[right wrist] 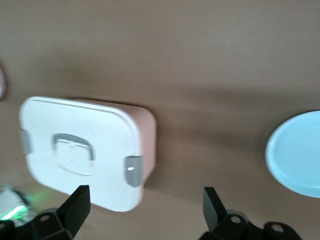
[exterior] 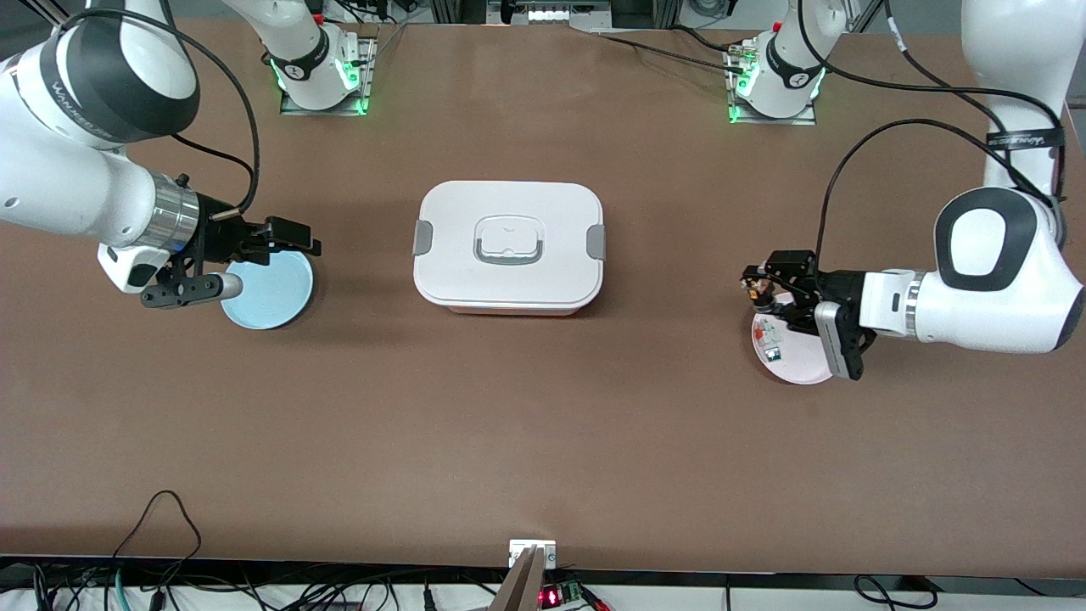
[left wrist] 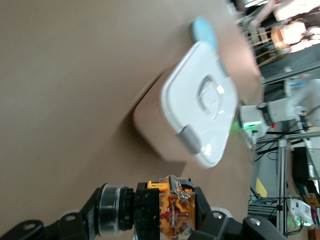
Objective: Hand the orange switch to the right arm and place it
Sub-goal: 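Lift the switch with the left gripper and carry it over the lunch box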
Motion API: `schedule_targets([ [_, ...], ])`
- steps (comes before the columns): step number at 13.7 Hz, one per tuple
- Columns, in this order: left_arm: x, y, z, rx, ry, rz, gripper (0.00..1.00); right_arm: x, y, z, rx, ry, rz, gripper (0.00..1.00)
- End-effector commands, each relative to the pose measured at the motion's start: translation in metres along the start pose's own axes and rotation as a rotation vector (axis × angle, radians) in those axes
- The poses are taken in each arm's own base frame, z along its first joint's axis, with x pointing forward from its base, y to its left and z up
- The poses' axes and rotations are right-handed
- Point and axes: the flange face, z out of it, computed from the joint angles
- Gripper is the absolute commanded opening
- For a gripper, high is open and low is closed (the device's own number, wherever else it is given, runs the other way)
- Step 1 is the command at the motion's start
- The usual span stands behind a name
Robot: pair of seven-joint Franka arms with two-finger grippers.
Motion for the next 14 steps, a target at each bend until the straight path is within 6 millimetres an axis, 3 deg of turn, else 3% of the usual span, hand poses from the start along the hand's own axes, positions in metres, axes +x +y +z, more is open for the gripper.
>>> schedule_targets([
  [1,0.029,0.012,0.025,-0.113,0.159,0.254,0.23,0.006,-0.005,0.006,0.153,-0.009,0.013,1.00],
  [6,0.088,0.027,0.095,-0.160,0.582,0.647,0.20,0.021,0.000,0.020,0.453,-0.045,0.092,1.00],
  [7,0.102,0.038,0.123,-0.153,0.664,0.716,0.20,0.023,-0.001,0.023,0.507,-0.052,0.111,1.00],
  [10,0.120,0.060,0.185,-0.107,0.778,0.739,0.20,0.025,-0.005,0.034,0.666,-0.075,0.172,1.00],
  [12,0.129,0.081,0.228,-0.060,0.850,0.736,0.20,0.028,-0.006,0.044,0.769,-0.093,0.219,1.00],
  [14,0.136,0.112,0.282,-0.063,0.924,0.688,0.20,0.031,-0.004,0.056,0.857,-0.105,0.268,1.00],
])
